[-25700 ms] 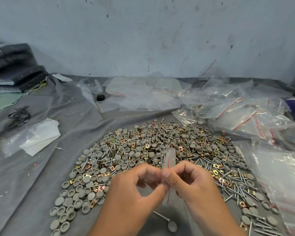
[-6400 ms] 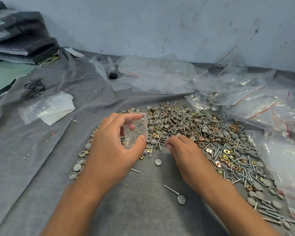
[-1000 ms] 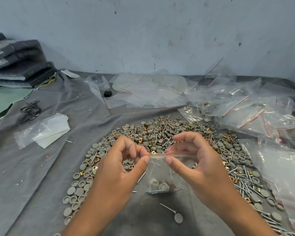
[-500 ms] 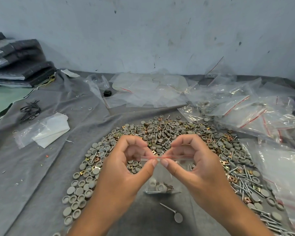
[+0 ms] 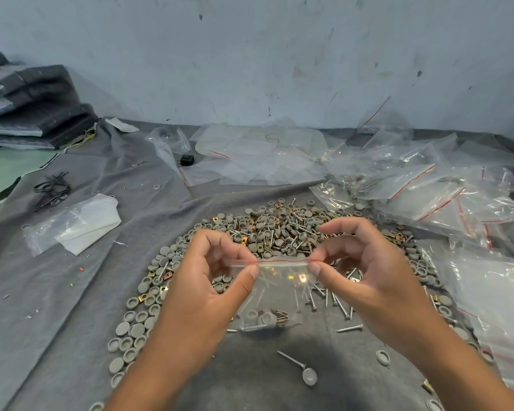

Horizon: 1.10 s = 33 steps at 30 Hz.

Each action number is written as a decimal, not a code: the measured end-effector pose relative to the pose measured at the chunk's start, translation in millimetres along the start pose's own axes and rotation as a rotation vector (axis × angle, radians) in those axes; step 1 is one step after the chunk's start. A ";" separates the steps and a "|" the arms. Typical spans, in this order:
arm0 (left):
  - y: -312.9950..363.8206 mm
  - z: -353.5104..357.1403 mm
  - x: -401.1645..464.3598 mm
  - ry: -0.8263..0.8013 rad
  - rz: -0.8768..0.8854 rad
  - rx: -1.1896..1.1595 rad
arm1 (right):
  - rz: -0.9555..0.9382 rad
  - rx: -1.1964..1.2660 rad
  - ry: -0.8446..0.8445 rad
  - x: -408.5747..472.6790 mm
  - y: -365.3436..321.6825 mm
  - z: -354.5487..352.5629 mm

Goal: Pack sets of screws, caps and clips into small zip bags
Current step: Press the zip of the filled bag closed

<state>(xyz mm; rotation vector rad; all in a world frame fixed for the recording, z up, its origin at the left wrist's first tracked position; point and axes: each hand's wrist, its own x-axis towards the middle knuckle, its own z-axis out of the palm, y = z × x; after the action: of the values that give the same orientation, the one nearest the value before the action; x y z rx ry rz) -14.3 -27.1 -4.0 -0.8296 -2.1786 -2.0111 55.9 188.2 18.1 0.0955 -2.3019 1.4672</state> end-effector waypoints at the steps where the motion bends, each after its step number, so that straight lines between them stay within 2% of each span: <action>1: 0.0 1.1 -0.1 -0.008 -0.002 -0.008 | -0.001 0.002 0.011 -0.5 0.5 0.8; 20: 8.5 10.6 -3.7 -0.015 -0.018 0.033 | -0.061 -0.016 -0.016 -5.7 -0.3 12.4; 33: 7.0 11.4 -5.3 -0.057 -0.034 -0.019 | -0.007 0.018 -0.028 -9.0 -4.1 27.2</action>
<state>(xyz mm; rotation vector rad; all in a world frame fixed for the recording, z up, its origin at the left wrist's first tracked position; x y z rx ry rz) -3.3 -18.1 -1.4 -0.8687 -2.2216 -2.0523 57.2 161.0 8.3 0.1295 -2.3087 1.4921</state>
